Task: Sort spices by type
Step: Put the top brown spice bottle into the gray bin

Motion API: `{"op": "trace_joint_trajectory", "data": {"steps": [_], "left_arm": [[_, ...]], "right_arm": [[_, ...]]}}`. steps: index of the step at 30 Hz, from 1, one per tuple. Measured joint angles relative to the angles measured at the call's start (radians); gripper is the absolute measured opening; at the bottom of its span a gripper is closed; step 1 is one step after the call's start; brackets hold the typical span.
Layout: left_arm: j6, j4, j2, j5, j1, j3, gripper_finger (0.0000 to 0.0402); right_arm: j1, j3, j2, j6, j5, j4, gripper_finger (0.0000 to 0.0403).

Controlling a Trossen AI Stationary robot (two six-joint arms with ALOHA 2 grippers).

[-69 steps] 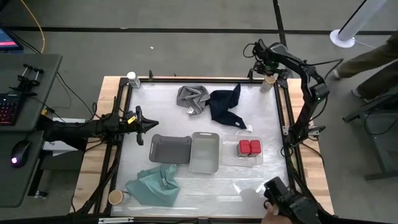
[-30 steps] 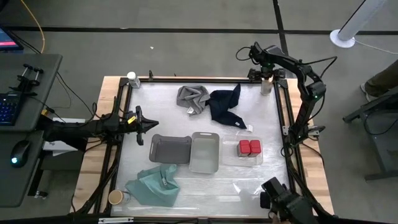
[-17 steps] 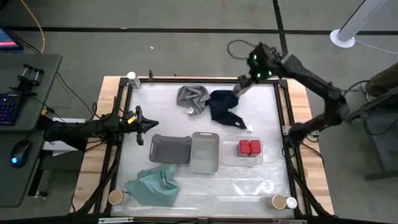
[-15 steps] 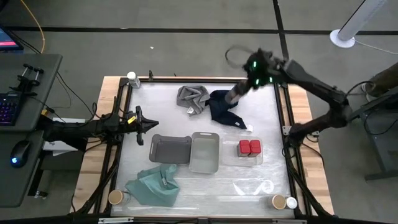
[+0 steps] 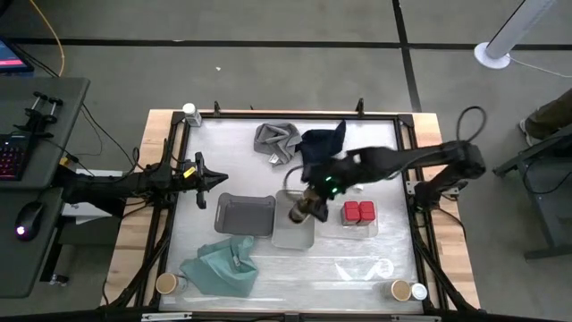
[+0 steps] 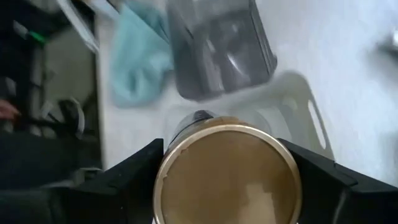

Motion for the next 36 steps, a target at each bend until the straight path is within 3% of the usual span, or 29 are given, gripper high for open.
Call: {"op": "trace_joint_trajectory", "data": {"steps": [10, 16, 24, 31, 36], "left_arm": [[0.000, 0.000, 0.000, 0.000, 0.000, 0.000, 0.0000], [0.000, 0.000, 0.000, 0.000, 0.000, 0.000, 0.0000], [0.000, 0.000, 0.000, 0.000, 0.000, 0.000, 0.0000], [0.000, 0.000, 0.000, 0.000, 0.000, 0.000, 0.0000], [0.000, 0.000, 0.000, 0.000, 0.000, 0.000, 0.0000]], "right_arm": [[0.018, -0.001, 0.195, 0.015, 0.138, -0.079, 0.0274], [0.005, -0.001, 0.230, 0.006, 0.196, -0.109, 0.0274], [0.003, 0.000, 0.228, -0.151, 0.220, -0.100, 0.0275], [0.006, 0.000, 0.228, -0.279, 0.198, -0.095, 0.0366], [0.000, 0.035, 0.226, -0.308, 0.203, -0.128, 0.0388]]}}
